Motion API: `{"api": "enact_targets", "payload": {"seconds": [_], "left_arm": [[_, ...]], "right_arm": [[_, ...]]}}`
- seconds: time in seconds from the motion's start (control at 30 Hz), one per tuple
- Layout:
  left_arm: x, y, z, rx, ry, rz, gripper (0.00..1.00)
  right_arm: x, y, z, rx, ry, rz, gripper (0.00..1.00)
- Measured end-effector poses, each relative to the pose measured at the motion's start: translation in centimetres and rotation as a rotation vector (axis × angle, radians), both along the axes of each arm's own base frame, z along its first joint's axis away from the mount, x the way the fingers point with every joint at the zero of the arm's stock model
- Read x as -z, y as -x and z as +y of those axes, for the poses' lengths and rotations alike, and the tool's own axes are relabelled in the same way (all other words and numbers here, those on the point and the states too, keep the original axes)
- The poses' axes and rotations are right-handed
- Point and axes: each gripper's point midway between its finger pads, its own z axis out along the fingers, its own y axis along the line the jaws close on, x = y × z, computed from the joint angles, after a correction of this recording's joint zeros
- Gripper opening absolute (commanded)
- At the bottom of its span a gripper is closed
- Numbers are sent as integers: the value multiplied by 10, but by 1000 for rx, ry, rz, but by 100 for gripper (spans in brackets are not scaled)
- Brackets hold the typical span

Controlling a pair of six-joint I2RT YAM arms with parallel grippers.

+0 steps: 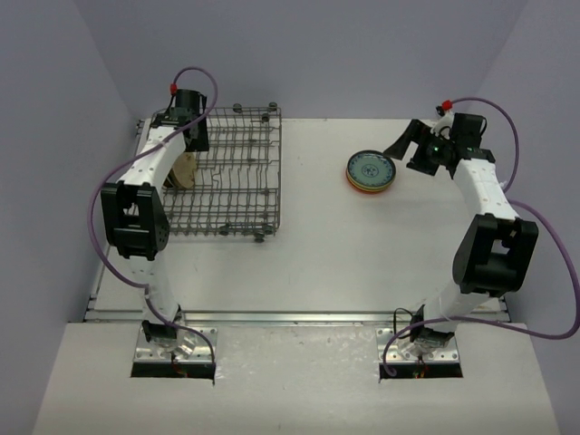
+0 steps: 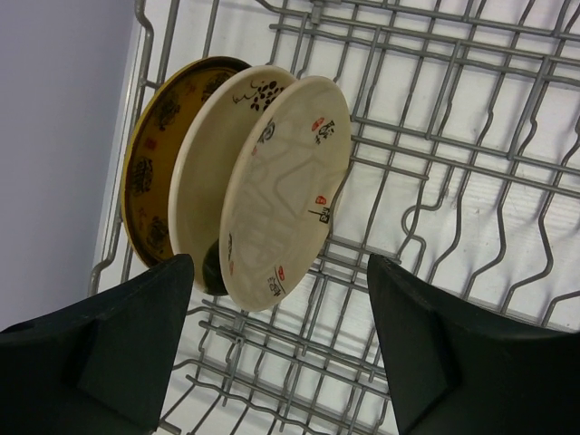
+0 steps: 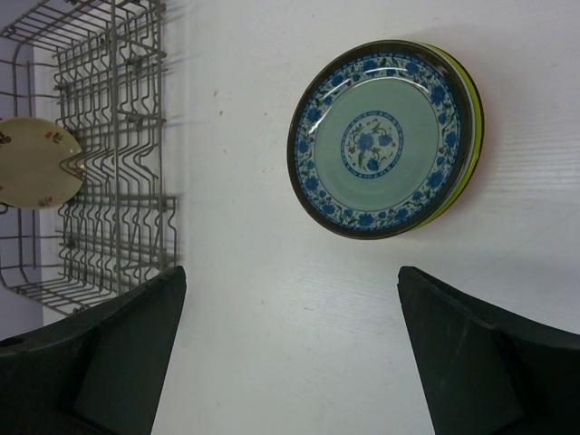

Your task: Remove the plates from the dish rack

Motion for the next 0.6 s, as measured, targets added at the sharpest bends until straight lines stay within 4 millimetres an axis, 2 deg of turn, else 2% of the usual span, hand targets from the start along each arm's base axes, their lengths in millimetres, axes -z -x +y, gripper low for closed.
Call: {"api": "enact_targets", "payload": {"seconds": [0.17, 0.4, 0.6], "left_arm": [[10, -4, 1, 14, 2, 17, 74], [25, -12, 4, 22, -2, 41, 74], [27, -15, 4, 68, 12, 54, 69]], "right_arm": [[-5, 4, 4, -14, -16, -9, 99], [-25, 10, 9, -35, -26, -54, 99], [-21, 13, 11, -41, -34, -44, 99]]}}
